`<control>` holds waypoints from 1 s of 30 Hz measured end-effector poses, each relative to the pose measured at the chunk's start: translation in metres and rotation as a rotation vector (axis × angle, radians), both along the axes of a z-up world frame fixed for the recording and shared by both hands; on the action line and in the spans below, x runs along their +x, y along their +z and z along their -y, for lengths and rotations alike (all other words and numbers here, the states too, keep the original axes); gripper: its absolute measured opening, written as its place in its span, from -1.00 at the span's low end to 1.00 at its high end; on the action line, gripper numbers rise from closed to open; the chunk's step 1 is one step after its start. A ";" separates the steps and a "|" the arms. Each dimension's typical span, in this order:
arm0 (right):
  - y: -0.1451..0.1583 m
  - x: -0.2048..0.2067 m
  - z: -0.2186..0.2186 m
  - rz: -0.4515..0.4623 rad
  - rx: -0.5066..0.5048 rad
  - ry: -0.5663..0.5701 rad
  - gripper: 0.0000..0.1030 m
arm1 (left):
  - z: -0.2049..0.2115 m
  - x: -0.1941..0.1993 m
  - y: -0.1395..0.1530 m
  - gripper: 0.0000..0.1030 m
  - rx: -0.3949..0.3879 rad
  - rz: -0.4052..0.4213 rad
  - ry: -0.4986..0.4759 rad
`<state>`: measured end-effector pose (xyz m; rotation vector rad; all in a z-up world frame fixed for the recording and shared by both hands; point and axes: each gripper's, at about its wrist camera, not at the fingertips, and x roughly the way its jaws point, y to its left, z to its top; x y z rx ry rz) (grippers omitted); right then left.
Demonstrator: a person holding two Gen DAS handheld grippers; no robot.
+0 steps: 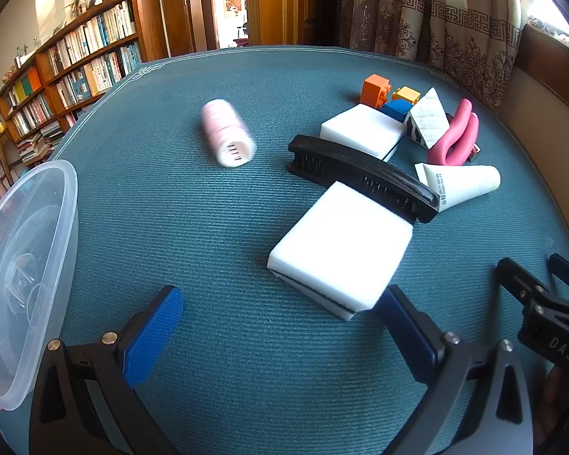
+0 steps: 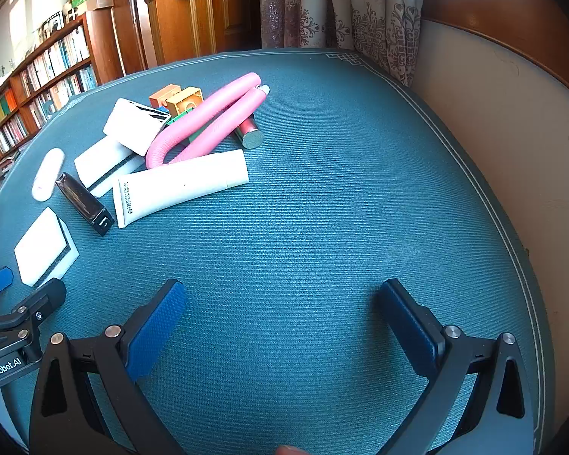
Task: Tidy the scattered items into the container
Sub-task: 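Move the left gripper toward the white sponge block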
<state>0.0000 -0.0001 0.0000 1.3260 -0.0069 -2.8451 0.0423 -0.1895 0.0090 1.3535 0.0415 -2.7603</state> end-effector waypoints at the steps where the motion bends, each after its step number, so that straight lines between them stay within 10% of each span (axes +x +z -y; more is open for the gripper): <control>1: 0.000 0.000 0.000 0.000 0.000 0.000 1.00 | 0.000 0.000 0.000 1.00 0.000 0.000 0.000; 30: 0.000 0.000 0.000 0.000 -0.002 0.000 1.00 | 0.001 -0.001 -0.004 1.00 0.000 -0.001 0.004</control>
